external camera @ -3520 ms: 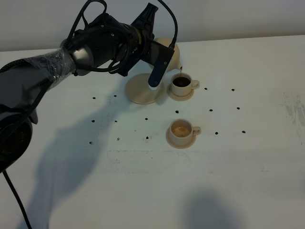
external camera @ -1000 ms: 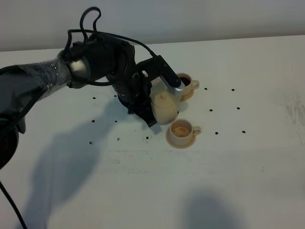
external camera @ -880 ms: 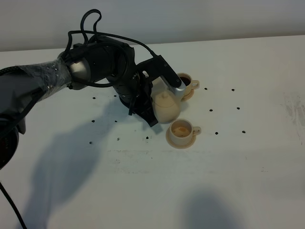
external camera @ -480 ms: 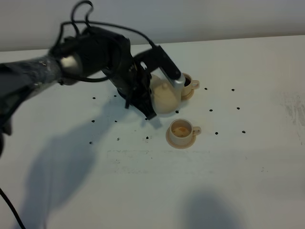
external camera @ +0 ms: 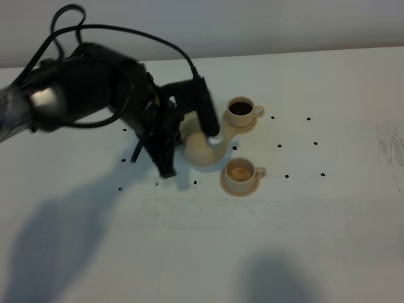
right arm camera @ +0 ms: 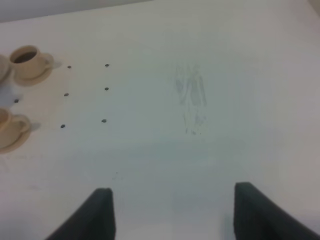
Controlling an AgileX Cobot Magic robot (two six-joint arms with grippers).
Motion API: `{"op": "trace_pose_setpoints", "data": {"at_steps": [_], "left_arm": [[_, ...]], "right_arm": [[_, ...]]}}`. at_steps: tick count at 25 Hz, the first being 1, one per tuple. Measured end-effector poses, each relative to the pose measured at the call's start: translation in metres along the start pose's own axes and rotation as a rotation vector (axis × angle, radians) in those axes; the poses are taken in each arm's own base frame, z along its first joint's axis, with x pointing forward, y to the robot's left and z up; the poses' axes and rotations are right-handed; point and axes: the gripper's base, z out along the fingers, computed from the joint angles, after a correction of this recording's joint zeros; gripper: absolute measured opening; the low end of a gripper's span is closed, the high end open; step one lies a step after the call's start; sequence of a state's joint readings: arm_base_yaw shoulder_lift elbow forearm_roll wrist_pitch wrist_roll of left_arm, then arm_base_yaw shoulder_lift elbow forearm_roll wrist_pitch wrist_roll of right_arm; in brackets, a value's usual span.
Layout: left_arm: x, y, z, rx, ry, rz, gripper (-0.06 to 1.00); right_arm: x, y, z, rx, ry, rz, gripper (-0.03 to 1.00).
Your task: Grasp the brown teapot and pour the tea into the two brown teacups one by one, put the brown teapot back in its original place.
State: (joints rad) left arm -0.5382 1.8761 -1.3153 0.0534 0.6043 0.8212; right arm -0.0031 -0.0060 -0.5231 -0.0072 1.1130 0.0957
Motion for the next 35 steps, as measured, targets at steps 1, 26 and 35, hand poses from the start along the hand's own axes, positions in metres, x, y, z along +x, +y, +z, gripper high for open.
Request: {"op": "trace_pose_setpoints", "data": {"at_steps": [1, 26, 35], "left_arm": [[0.003, -0.003, -0.002, -0.012, -0.004, 0.035, 0.09], [0.011, -0.004, 0.007, -0.215, 0.004, 0.474, 0.09], [0.000, -0.011, 0.019, -0.227, -0.030, 0.548, 0.09]], "right_arm": [[0.000, 0.000, 0.000, 0.000, 0.000, 0.000, 0.50], [0.000, 0.000, 0.000, 0.000, 0.000, 0.000, 0.50], [0.000, 0.000, 0.000, 0.000, 0.000, 0.000, 0.50]]}}
